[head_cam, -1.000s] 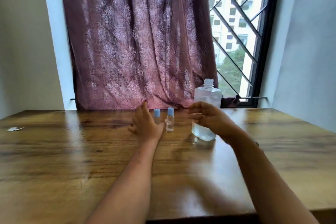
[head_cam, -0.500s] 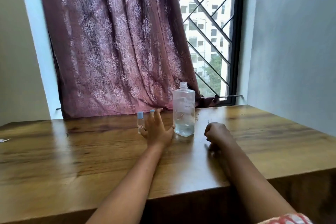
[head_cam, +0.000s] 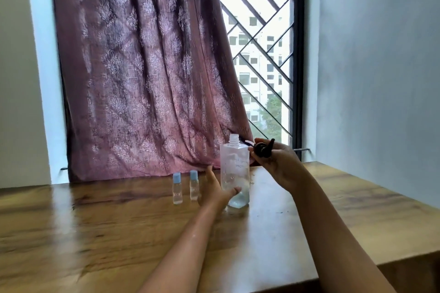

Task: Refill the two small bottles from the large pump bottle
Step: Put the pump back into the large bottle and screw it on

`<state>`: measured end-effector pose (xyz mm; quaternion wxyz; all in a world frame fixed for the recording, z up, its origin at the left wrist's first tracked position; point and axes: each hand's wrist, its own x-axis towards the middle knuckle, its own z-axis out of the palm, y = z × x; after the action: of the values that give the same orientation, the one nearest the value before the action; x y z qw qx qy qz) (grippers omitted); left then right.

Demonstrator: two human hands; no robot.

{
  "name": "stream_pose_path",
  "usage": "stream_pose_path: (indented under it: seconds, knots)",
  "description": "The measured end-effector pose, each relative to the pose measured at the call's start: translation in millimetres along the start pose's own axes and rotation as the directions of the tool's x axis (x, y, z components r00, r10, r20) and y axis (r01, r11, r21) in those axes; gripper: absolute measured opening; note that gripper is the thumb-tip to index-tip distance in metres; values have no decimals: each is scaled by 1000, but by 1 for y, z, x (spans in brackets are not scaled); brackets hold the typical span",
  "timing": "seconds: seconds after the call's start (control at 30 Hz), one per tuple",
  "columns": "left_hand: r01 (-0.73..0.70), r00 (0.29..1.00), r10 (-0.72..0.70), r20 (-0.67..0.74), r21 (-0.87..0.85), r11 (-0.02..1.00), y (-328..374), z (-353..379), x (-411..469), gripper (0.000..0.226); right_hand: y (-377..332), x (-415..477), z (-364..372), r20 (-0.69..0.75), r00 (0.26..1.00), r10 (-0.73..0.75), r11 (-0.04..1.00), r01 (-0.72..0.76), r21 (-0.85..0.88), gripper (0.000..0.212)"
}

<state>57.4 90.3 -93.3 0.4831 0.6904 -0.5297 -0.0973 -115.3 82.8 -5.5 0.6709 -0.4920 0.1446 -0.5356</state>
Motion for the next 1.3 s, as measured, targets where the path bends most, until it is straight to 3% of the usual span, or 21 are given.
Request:
stream_pose_path:
  seconds: [0.2,0.37,0.5,0.63,0.93,1.13,1.3]
  knots:
    - [9,1000,-8,7,-80,997,-8,26,8,134,-16,14,12,77,972,-222,961,231,-150,23]
    - [-42,997,46,69,-54,998,-15,32,18,133,-21,47,33,-45,916,-398,914,392,-102,12]
    - [-58,997,59,40,-13,998,-18,26,17,122,-26,62,47,-104,815,-569,776,491,-397,5]
    - [-68,997,68,20,-16,998,-21,20,16,122,-40,67,54,-135,713,-688,662,542,-518,12]
    - [-99,995,99,2,-53,994,-23,18,14,120,-66,67,65,-152,689,-708,657,565,-499,12]
    - [-96,995,96,-8,-75,993,-23,17,13,120,-53,76,63,-127,718,-685,618,479,-624,18]
    - [-105,994,105,-2,-49,993,-22,18,13,121,-40,81,74,-15,795,-606,553,408,-727,30]
